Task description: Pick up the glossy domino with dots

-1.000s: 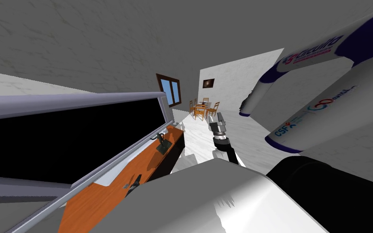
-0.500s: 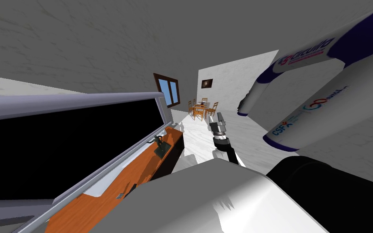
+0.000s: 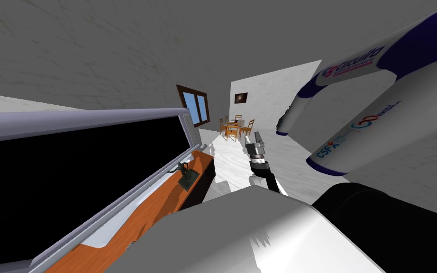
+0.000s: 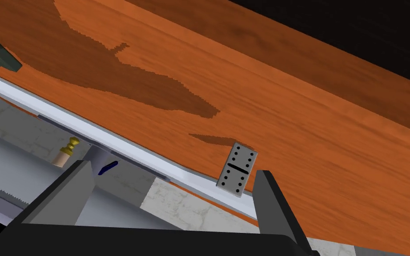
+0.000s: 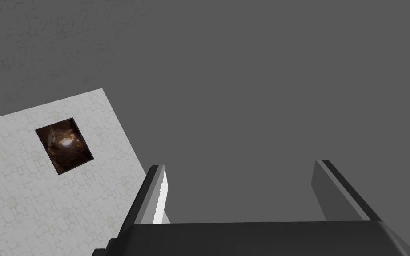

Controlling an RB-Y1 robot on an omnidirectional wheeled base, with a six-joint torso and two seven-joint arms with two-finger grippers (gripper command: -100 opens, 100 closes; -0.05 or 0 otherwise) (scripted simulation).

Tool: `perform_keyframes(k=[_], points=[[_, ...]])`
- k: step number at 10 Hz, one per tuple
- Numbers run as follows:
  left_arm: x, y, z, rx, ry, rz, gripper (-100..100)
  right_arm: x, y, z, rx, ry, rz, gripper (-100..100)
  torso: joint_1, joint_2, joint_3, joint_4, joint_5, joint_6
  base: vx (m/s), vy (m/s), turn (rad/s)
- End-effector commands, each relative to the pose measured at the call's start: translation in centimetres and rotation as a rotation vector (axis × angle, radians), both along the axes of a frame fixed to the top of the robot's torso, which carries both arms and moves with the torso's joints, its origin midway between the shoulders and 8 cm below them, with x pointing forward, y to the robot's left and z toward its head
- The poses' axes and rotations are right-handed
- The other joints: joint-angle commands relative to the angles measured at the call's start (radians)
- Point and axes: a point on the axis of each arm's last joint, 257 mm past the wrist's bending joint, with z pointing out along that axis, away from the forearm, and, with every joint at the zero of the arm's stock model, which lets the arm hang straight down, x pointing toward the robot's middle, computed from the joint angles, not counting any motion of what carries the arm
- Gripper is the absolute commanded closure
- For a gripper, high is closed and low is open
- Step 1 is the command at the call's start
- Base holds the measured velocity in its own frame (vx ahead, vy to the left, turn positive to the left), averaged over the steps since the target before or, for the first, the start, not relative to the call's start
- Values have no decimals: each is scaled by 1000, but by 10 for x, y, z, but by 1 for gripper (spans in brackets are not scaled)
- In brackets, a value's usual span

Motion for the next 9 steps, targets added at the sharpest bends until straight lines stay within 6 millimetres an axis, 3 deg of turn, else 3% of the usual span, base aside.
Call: perform_keyframes(k=[1, 4, 9], points=[[-5, 4, -5, 10, 20, 4, -100, 0, 0, 0, 0, 0, 0, 0, 0, 0, 0, 0, 0, 0, 36, 7, -18], [-32, 39, -15, 67, 119, 22, -100, 0, 0, 0, 0, 0, 0, 0, -1, 0, 0, 0, 0, 0, 66, 0, -58], [-56, 69, -19, 115, 199, 40, -100, 0, 0, 0, 0, 0, 0, 0, 0, 2, 1, 0, 0, 0, 50, 5, -28]])
